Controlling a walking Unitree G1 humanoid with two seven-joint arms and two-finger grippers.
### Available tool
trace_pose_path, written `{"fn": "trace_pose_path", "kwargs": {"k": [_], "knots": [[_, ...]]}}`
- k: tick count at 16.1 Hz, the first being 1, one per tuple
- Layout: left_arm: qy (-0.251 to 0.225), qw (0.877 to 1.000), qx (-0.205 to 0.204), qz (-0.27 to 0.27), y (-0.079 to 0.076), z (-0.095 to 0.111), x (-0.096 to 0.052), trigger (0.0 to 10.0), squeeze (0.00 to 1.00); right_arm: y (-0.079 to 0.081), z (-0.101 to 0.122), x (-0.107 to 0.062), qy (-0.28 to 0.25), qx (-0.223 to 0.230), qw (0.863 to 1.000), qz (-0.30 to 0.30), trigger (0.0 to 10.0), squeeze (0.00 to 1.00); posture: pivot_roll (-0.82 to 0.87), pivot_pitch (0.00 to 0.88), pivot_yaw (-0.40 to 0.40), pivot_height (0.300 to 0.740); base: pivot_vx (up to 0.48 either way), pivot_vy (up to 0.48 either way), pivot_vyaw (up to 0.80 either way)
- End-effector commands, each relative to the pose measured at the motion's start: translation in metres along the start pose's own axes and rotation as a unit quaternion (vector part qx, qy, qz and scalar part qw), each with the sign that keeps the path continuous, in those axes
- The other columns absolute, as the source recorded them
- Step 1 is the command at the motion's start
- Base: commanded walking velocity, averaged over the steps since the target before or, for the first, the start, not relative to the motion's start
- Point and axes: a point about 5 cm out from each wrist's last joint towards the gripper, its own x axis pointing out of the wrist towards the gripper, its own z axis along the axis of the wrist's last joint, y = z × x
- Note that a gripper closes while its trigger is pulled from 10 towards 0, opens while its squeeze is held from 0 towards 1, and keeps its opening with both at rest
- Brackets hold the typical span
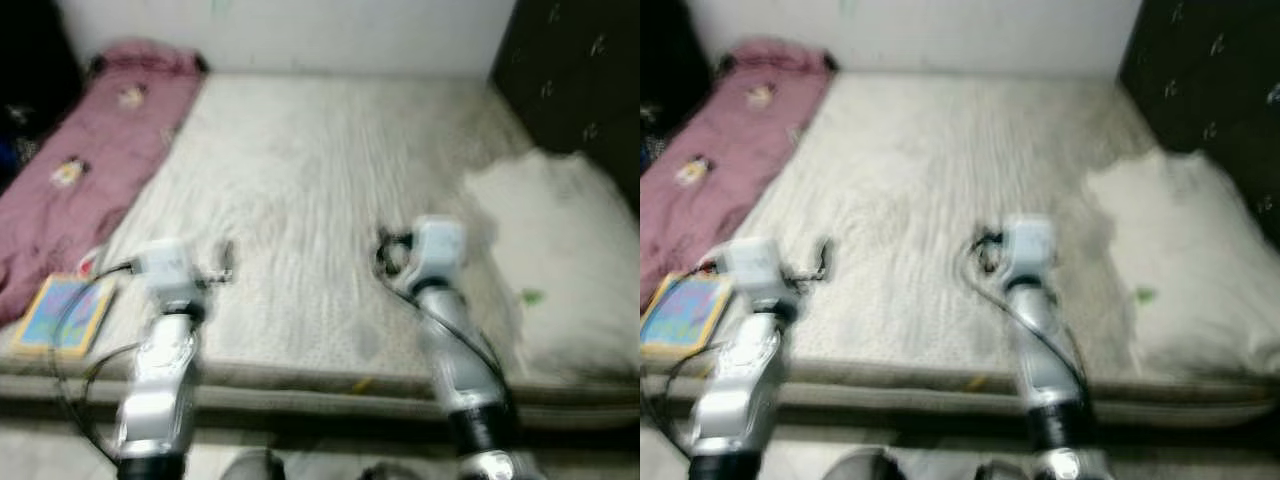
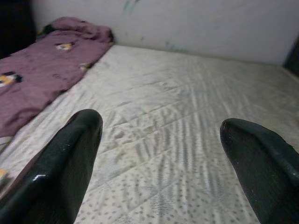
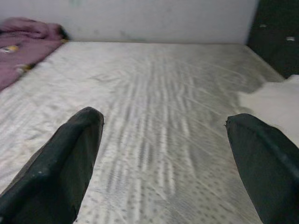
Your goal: Clean up the room
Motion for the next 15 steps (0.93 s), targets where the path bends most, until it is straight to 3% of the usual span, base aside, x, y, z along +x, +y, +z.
{"fn": "trace_pose_path", "kwargs": {"k": [1, 3, 7, 15], "knots": [[-0.007, 1.0, -0.001, 0.016, 0.009, 0.0052, 0.0002, 10.0, 0.0, 0.0094, 0.0063, 0.0018, -0.009, 0.005, 1.0, 0.014, 10.0, 0.0, 0.05, 0.0, -0.001, 0.74, 0.0, 0.0, 0.0], [-0.006, 1.0, -0.007, 0.012, 0.0089, 0.0048, 0.001, 10.0, 0.0, 0.0098, 0.0055, 0.002, -0.005, 0.005, 1.0, 0.015, 10.0, 0.0, 0.05, 0.0, 0.0, 0.74, 0.0, 0.217, 0.0], [-0.002, 1.0, -0.01, 0.012, 0.0079, 0.0036, 0.0007, 10.0, 0.0, 0.011, 0.0039, 0.0009, -0.001, 0.002, 1.0, 0.022, 10.0, 0.0, 0.05, 0.0, -0.002, 0.74, 0.0, 0.48, -0.8], [0.002, 1.0, -0.008, 0.013, 0.0086, 0.0024, 0.0011, 10.0, 0.0, 0.0135, 0.0004, 0.0004, 0.008, -0.003, 0.999, 0.034, 10.0, 0.0, 0.05, 0.0, 0.002, 0.74, 0.0, 0.48, 0.0]]}}
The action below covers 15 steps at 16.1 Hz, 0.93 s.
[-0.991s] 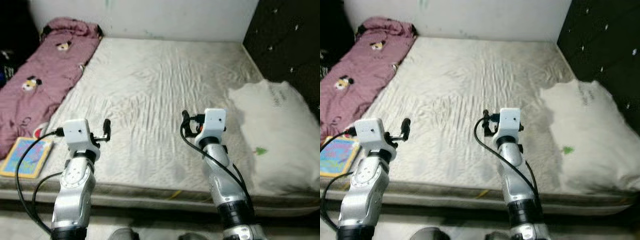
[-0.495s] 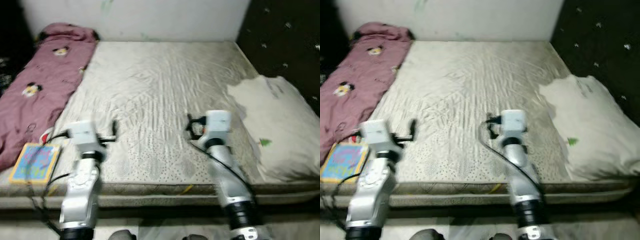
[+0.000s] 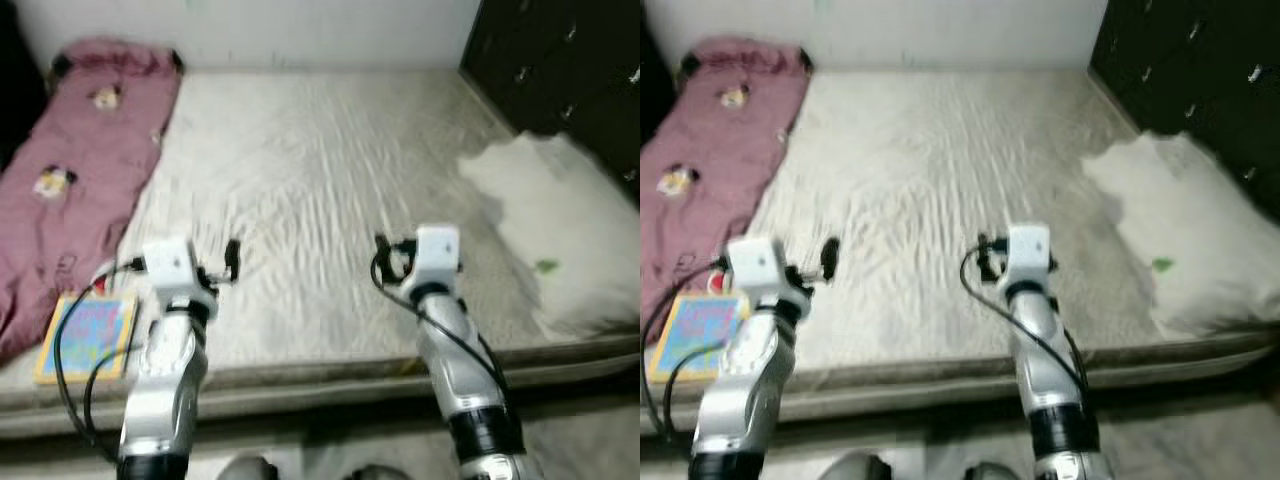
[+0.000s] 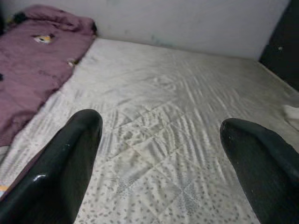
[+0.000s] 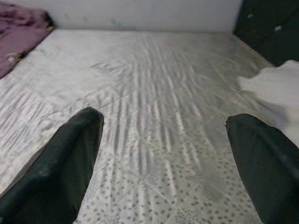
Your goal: Clean up the room
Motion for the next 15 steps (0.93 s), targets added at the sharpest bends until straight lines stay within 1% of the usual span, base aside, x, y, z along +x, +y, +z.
{"fn": "trace_pose_path", "kwargs": {"k": [1, 6, 15], "knots": [[-0.002, 1.0, 0.009, 0.009, 0.0063, 0.0023, 0.0005, 10.0, 0.0, 0.0083, 0.0047, 0.0016, -0.006, 0.004, 1.0, 0.015, 10.0, 0.0, 0.05, 0.0, 0.003, 0.74, 0.0, 0.48, 0.0], [-0.002, 1.0, 0.01, 0.012, 0.0068, 0.0024, 0.0015, 10.0, 0.0, 0.0091, 0.0043, 0.0026, -0.005, 0.0, 1.0, 0.018, 10.0, 0.0, 0.05, 0.0, 0.003, 0.74, 0.0, 0.48, 0.0], [0.002, 1.0, 0.011, 0.019, 0.0079, 0.002, 0.0015, 10.0, 0.0, 0.0045, 0.0029, 0.001, -0.003, -0.01, 1.0, 0.013, 10.0, 0.0, 0.04, 0.0, 0.006, 0.74, 0.0, 0.48, 0.0]]}}
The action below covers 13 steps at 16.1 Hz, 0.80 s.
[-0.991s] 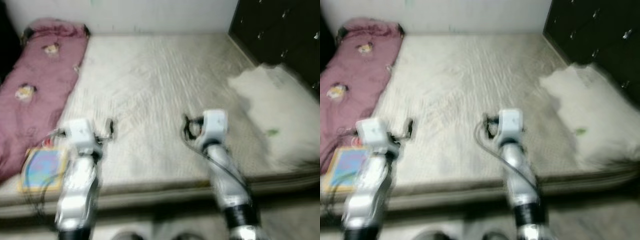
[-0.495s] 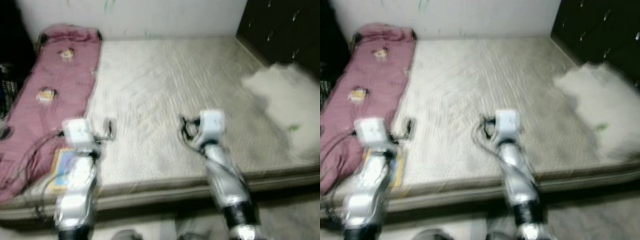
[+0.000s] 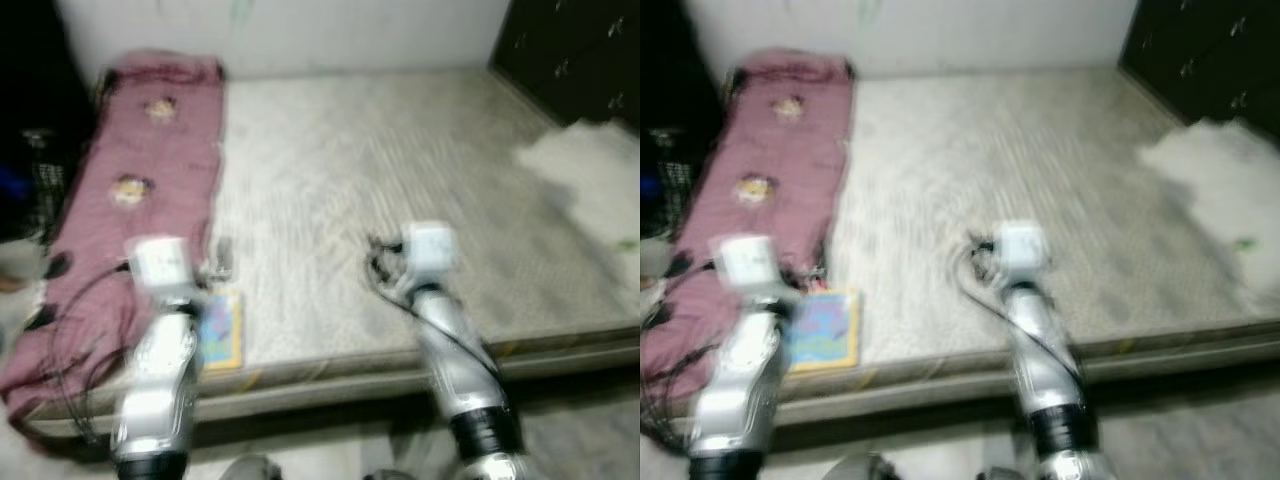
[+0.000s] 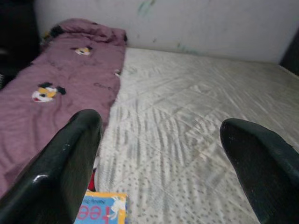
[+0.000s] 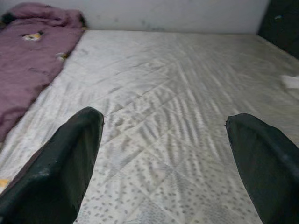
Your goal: Clean up the room
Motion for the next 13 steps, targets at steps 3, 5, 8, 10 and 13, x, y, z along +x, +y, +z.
{"fn": "trace_pose_path", "kwargs": {"k": [3, 5, 8, 10, 13], "knots": [[-0.001, 1.0, 0.009, 0.018, 0.0093, 0.0024, 0.0005, 10.0, 0.0, 0.008, 0.0081, 0.0021, -0.012, 0.003, 1.0, 0.01, 10.0, 0.0, 0.04, 0.0, 0.002, 0.74, 0.0, 0.48, 0.0], [0.0, 1.0, 0.008, 0.02, 0.0098, 0.0022, 0.0006, 10.0, 0.0, 0.0081, 0.0081, 0.002, -0.012, 0.002, 1.0, 0.01, 10.0, 0.0, 0.04, 0.0, 0.002, 0.74, 0.0, 0.48, 0.0], [0.001, 1.0, 0.008, 0.02, 0.0088, 0.0022, 0.0015, 10.0, 0.0, 0.0071, 0.008, 0.0022, -0.012, -0.001, 1.0, 0.011, 10.0, 0.0, 0.04, 0.0, 0.003, 0.74, 0.0, 0.48, 0.0], [0.002, 1.0, 0.009, 0.021, 0.0092, 0.0022, 0.0019, 10.0, 0.0, 0.0058, 0.0075, 0.0018, -0.011, -0.002, 1.0, 0.011, 10.0, 0.0, 0.04, 0.0, 0.004, 0.74, 0.0, 0.48, 0.0], [0.0, 1.0, 0.013, 0.022, 0.0092, 0.0037, 0.0046, 10.0, 0.0, 0.005, 0.0087, 0.0038, -0.01, -0.005, 1.0, 0.009, 10.0, 0.0, 0.04, 0.0, 0.002, 0.74, 0.0, 0.48, 0.0]]}}
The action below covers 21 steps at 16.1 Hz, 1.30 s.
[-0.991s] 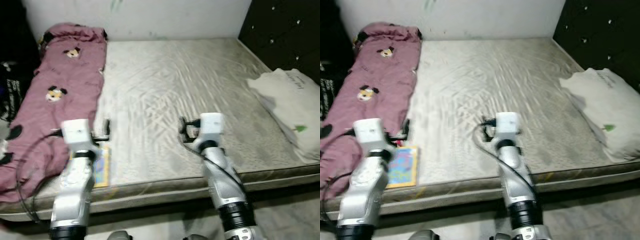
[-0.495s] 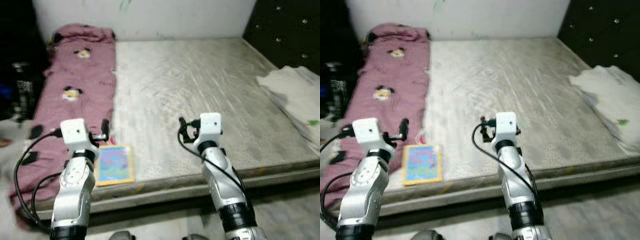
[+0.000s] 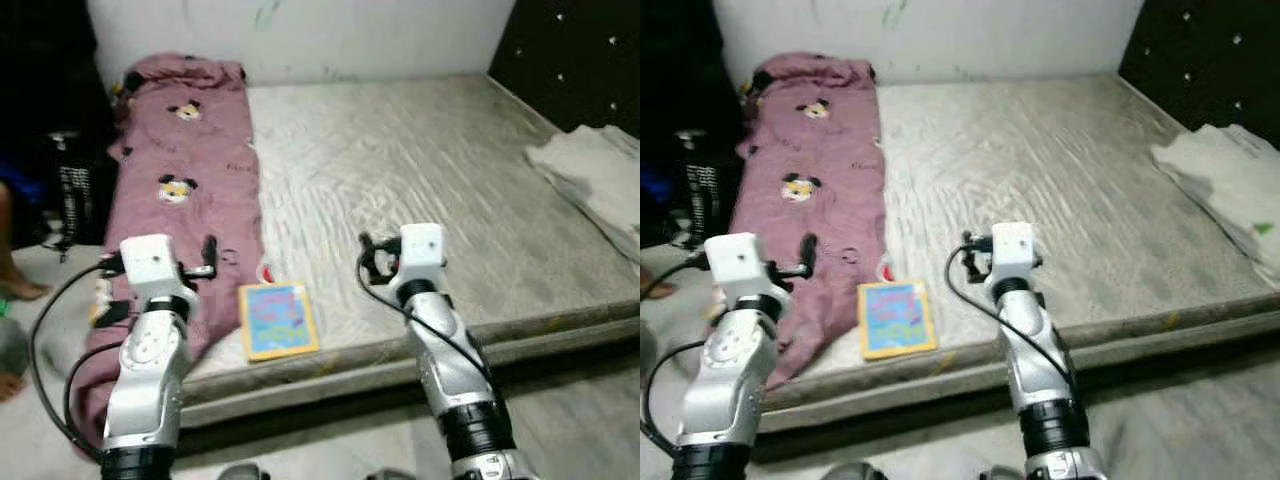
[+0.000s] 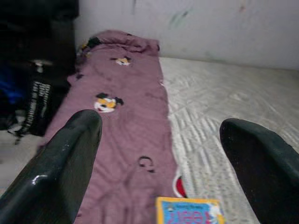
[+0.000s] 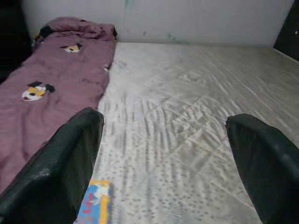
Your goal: Clean up the room
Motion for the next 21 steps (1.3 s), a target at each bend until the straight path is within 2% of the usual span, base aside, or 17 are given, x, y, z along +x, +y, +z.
{"fn": "trace_pose_path", "kwargs": {"k": [1, 6, 8, 10, 16, 21], "knots": [[-0.004, 1.0, 0.001, -0.008, -0.008, 0.001, 0.001, 10.0, 0.0, -0.011, -0.001, 0.0, 0.004, -0.003, 1.0, -0.017, 10.0, 0.0, 0.04, 0.0, 0.003, 0.74, 0.0, 0.48, 0.0], [-0.038, 0.999, 0.034, -0.002, -0.008, 0.011, 0.001, 10.0, 0.0, -0.012, -0.001, 0.0, 0.003, -0.006, 1.0, -0.017, 10.0, 0.0, 0.04, 0.0, 0.0, 0.74, 0.0, 0.0, 0.0], [-0.04, 0.999, 0.004, -0.021, -0.008, 0.012, 0.001, 10.0, 0.0, -0.011, -0.001, -0.001, 0.003, -0.007, 1.0, -0.015, 10.0, 0.0, 0.04, 0.0, 0.0, 0.74, 0.0, 0.0, 0.0], [-0.034, 0.999, 0.011, -0.014, -0.005, 0.009, -0.002, 10.0, 0.0, -0.011, -0.001, -0.002, 0.004, -0.007, 1.0, -0.015, 10.0, 0.0, 0.04, 0.0, 0.0, 0.74, 0.0, 0.0, 0.0], [-0.037, 0.999, 0.006, -0.029, -0.009, 0.008, -0.005, 10.0, 0.0, -0.01, -0.003, -0.004, 0.006, -0.008, 1.0, -0.012, 10.0, 0.0, 0.04, 0.0, 0.003, 0.74, 0.0, 0.0, 0.0], [-0.035, 0.999, 0.006, -0.039, -0.011, 0.008, -0.005, 10.0, 0.0, -0.009, -0.003, -0.004, 0.008, -0.008, 1.0, -0.012, 10.0, 0.0, 0.04, 0.0, 0.004, 0.74, 0.291, 0.0, 0.0]]}}
